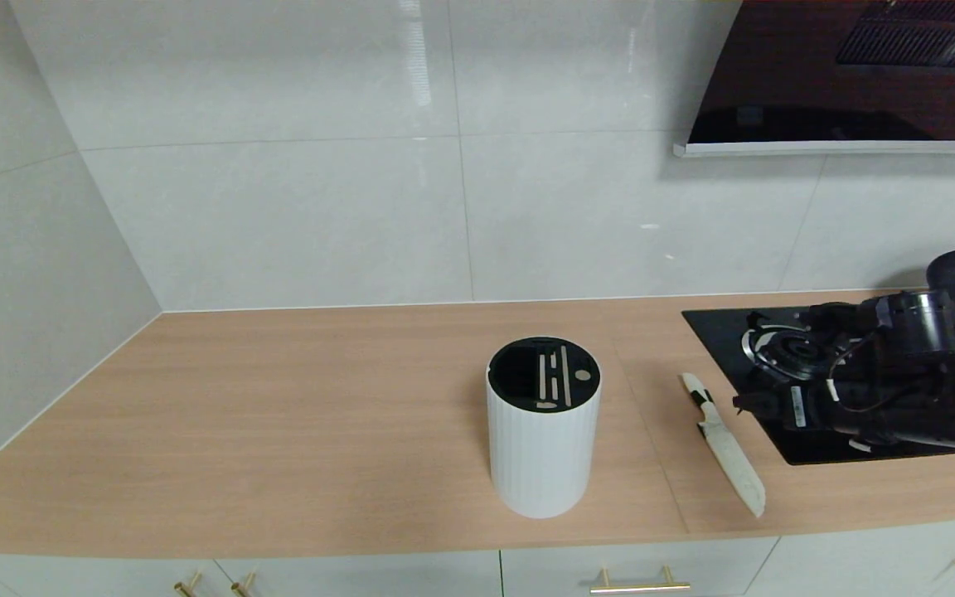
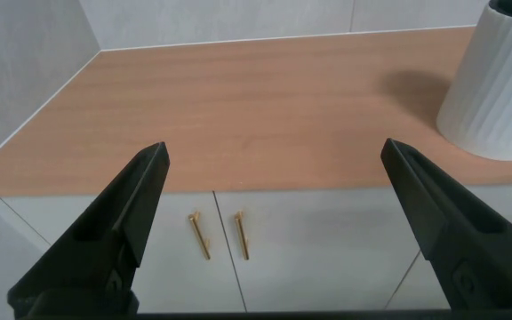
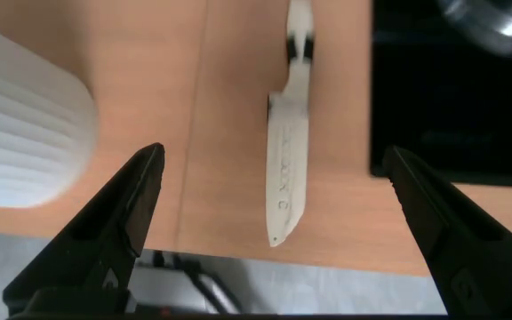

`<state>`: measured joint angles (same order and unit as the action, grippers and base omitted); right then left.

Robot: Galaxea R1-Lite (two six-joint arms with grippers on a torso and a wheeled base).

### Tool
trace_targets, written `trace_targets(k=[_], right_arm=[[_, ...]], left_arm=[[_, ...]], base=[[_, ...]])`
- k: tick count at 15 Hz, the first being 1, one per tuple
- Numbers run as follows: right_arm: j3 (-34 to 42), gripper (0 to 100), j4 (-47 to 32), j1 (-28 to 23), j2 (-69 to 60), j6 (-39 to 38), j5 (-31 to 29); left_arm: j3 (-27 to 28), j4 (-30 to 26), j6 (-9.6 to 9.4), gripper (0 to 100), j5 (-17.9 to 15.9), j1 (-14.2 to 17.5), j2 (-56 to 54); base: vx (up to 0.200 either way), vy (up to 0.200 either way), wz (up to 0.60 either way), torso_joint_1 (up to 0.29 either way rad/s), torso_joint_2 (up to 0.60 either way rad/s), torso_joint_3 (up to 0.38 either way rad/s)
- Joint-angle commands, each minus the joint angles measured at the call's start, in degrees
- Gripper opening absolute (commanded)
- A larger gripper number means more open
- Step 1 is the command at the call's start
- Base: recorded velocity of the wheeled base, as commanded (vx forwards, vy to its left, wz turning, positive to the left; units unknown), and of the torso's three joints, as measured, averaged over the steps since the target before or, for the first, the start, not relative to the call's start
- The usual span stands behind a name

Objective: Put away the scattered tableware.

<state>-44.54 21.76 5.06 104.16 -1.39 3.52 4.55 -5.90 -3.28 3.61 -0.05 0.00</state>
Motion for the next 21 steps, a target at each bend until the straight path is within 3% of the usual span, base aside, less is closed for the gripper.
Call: trace_targets(k=[1, 5, 12, 21], right_arm=[[-0.19, 100, 1.09, 1.62, 7.82, -0.02, -1.15], [-0.02, 100, 11.37, 2.76, 17.57, 0.16, -5.46], [-0.54, 100, 22.62, 2.68, 26.54, 1.13, -6.25], [-4.41, 100, 28.78, 1.71, 32.16, 1.21, -8.01]], left_arm=[[0.02, 0.01, 0.03, 100, 0.0, 0.05, 0.09], [0.02, 0.01, 0.12, 100, 0.0, -0.04, 0.09], [0.02, 0.01, 0.29, 100, 0.0, -0.04, 0.09], [0.02, 0.01, 0.38, 100, 0.0, -0.04, 0.09]], base=[[0.0, 0.0, 0.0, 0.0, 0.0, 0.0], [0.0, 0.0, 0.0, 0.0, 0.0, 0.0], [0.0, 0.0, 0.0, 0.0, 0.0, 0.0], [0.0, 0.0, 0.0, 0.0, 0.0, 0.0]])
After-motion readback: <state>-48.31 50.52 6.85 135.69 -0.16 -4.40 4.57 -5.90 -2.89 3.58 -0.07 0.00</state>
